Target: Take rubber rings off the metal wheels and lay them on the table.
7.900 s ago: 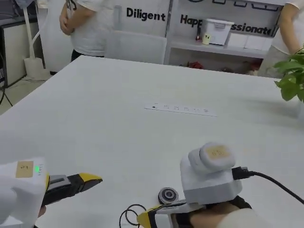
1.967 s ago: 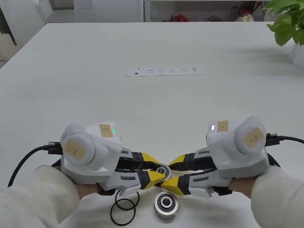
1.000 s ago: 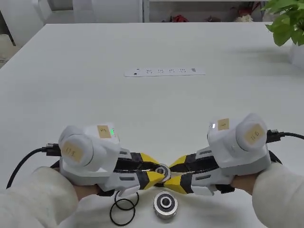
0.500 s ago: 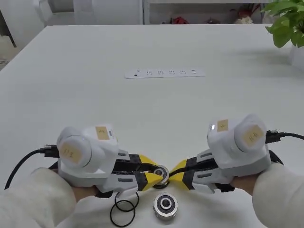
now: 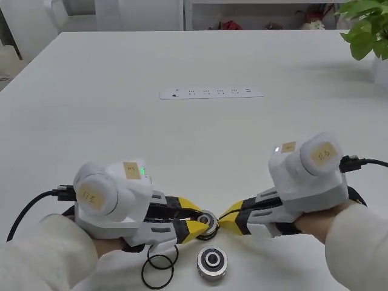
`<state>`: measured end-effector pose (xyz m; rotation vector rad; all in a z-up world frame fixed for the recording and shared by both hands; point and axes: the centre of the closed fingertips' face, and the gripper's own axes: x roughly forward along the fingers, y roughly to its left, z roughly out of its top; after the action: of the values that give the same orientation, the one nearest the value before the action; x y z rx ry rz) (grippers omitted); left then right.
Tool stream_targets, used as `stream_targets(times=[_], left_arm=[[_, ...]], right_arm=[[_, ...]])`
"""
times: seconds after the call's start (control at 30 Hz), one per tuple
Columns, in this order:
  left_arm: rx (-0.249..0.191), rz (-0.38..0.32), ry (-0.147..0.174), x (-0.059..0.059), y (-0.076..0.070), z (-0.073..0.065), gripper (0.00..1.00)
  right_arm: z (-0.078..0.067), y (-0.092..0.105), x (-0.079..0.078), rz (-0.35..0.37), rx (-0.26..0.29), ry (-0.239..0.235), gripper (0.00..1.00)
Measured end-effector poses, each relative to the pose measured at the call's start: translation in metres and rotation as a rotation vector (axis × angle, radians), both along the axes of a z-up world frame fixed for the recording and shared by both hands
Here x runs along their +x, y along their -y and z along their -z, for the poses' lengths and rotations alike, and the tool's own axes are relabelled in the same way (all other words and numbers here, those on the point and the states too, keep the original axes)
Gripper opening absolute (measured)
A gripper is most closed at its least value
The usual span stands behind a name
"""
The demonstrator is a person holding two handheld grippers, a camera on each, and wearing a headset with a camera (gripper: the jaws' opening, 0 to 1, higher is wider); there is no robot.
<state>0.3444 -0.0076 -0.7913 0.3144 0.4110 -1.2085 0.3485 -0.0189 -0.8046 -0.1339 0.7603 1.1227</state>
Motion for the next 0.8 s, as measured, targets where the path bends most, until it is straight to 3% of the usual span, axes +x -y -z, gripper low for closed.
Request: stream_targets(times=[0.13,0.17,0.27,0.8], left_arm=[[0.000,0.000,0.002,0.001,0.000,0.000,0.14],[-0.001,-0.001,0.001,0.001,0.000,0.000,0.14],[-0.001,-0.001,0.001,0.001,0.001,0.000,0.14],[0.023,0.010,0.018,0.001,0.001,0.001,0.13]], right_arm=[[-0.009,-0.002,0.006,0.069,0.076,-0.067,0.00],[-0.006,0.000,0.006,0.066,0.057,-0.069,0.00],[-0.007,-0.002,0.004,0.072,0.073,-0.082,0.00],[-0.014,-0.011,0.000,0.043,0.079,-0.082,0.00]])
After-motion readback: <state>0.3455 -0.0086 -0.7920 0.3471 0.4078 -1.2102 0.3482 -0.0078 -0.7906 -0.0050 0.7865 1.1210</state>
